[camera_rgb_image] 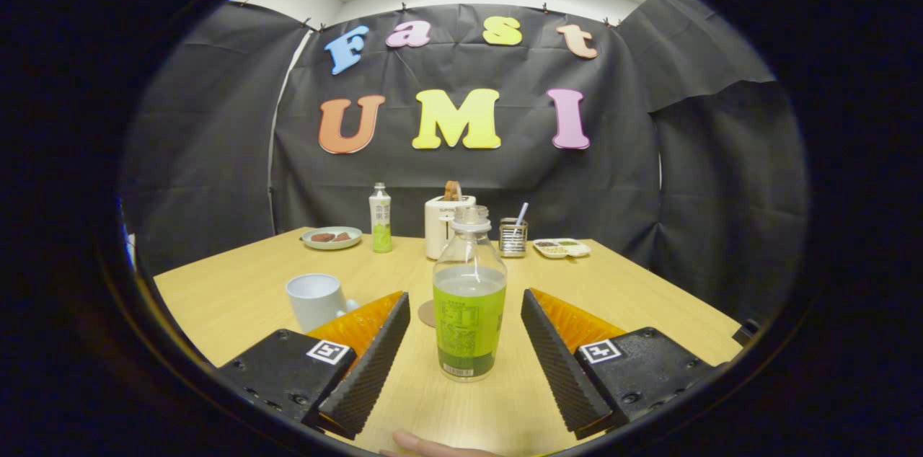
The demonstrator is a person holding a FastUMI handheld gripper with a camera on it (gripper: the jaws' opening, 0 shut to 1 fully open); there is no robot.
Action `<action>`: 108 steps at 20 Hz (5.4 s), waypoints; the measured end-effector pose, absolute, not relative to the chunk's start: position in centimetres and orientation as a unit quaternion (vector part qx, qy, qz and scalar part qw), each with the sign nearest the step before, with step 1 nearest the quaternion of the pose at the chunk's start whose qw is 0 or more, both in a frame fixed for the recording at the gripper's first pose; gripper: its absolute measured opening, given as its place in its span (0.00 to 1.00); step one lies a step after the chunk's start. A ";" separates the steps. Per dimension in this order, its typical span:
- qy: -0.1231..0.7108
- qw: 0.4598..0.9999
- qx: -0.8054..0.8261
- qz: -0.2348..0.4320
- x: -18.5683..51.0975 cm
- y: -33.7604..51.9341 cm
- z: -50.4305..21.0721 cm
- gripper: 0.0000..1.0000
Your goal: Take the bottle from table, then pour the juice into the cup, finally place the bottle on the coaster
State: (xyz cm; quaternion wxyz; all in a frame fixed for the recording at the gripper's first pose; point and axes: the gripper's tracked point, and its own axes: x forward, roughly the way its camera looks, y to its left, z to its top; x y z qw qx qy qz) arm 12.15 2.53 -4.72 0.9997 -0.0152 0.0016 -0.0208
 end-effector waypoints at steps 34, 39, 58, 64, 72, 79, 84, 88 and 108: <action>0.010 0.986 -0.146 -0.084 16.0 -1.3 0.8 0.80; 0.014 0.975 -0.196 -0.103 15.6 -3.0 2.2 0.80; 0.041 0.889 -0.441 -0.118 17.4 1.4 2.3 0.81; 0.025 0.826 -0.546 -0.134 17.5 3.8 2.8 0.81; 0.020 0.758 -0.637 -0.136 18.5 6.7 2.3 0.81; 0.010 0.692 -0.708 -0.142 18.8 8.0 2.1 0.81; 0.008 0.660 -0.737 -0.147 18.7 8.7 1.9 0.81; 0.002 0.635 -0.758 -0.151 19.4 9.2 2.6 0.80; -0.009 0.558 -0.811 -0.174 20.2 10.4 4.6 0.81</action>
